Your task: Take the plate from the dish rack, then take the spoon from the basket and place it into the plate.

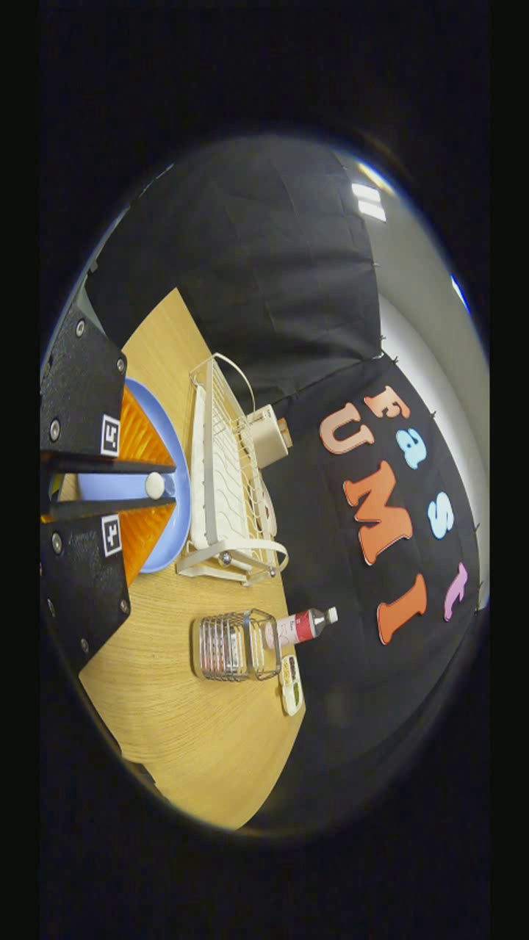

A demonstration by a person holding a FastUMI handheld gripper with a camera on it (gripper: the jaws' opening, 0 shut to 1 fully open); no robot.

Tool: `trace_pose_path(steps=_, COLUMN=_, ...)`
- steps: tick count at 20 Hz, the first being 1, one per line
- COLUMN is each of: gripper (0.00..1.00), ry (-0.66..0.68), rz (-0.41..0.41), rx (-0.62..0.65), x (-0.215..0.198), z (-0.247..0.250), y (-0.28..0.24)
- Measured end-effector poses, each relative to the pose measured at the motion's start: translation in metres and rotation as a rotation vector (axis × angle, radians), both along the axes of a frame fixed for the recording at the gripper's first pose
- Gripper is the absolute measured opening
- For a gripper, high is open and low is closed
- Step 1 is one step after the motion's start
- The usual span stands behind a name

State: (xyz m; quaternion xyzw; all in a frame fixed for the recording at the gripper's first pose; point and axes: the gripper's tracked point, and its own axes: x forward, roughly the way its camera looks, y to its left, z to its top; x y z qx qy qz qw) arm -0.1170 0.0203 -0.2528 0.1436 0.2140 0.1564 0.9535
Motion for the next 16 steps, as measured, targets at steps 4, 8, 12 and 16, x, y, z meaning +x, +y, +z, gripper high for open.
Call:
trace_pose_path(steps=4, gripper=0.19, ry=0.003, rz=-0.001, rx=-0.009, x=-0.001, z=0.0, y=-0.002)
trace_pose_path(steps=8, gripper=0.36, ry=-0.044, rz=-0.024, rx=-0.001, x=0.005, z=0.021, y=-0.008)
trace_pose_path(steps=12, gripper=0.51, ry=-0.153, rz=-0.082, rx=-0.048, x=0.022, z=0.06, y=-0.015)
trace_pose_path(steps=16, gripper=0.67, ry=-0.267, rz=-0.153, rx=-0.11, x=0.036, z=0.1, y=-0.022)
